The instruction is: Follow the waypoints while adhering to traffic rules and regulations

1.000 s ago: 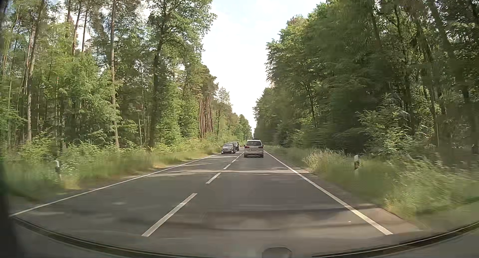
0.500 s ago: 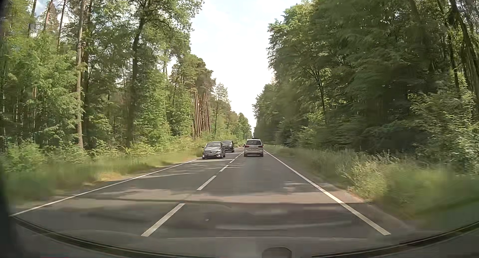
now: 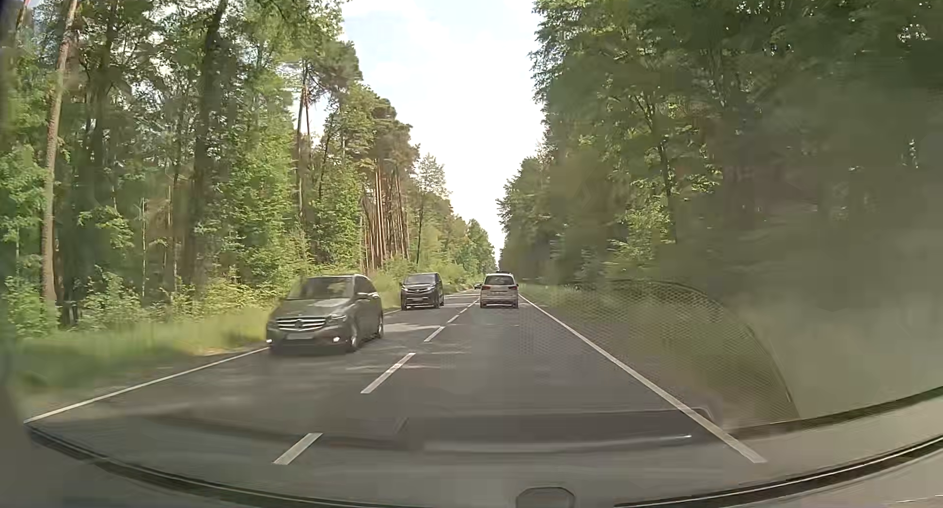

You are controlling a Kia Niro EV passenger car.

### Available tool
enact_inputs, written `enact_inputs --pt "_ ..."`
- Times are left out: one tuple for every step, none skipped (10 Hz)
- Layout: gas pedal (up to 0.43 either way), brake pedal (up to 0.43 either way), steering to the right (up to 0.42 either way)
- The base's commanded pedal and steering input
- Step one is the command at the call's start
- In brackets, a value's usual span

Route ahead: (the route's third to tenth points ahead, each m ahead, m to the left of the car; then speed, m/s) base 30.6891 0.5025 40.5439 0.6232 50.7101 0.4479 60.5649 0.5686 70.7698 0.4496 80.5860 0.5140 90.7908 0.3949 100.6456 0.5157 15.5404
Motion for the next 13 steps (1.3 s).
enact_inputs --pt "0.169 0.037 -0.001" --pt "0.169 0.037 -0.001" --pt "0.169 0.037 -0.001" --pt "0.169 0.037 -0.001" --pt "0.169 0.03 -0.001" --pt "0.157 0.03 -0.001" --pt "0.157 0.03 -0.001" --pt "0.15 0.037 0.0" --pt "0.138 0.037 0.0" --pt "0.13 0.037 0.0" --pt "0.13 0.037 0.0" --pt "0.13 0.03 0.0" --pt "0.13 0.037 -0.001"
